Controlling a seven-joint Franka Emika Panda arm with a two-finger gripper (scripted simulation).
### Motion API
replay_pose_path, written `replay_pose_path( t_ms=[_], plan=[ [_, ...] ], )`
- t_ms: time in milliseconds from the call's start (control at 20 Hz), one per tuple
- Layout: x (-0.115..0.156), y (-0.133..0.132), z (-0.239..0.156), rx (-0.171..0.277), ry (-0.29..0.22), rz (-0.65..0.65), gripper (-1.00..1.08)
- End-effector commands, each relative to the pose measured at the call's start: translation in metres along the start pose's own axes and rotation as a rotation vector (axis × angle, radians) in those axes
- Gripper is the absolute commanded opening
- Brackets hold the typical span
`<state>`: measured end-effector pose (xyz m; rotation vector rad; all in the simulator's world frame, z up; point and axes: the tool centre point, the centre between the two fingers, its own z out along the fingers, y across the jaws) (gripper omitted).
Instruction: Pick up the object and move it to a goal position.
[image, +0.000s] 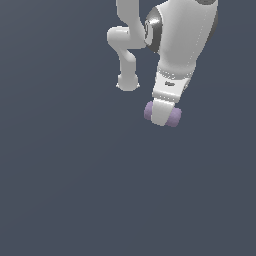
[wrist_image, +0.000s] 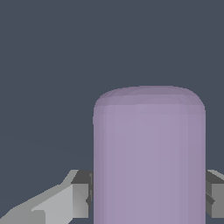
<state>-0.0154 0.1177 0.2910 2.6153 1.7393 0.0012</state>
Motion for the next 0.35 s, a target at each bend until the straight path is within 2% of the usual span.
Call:
replay_pose_path(
  t_ms=[0, 300],
  plan=[
    [0.0016, -0.0015, -0.0038, 0.001, 0.000, 0.001, -1.00],
    [-0.0002, 0.0017, 0.0005, 0.001, 0.000, 0.002, -1.00]
  ],
)
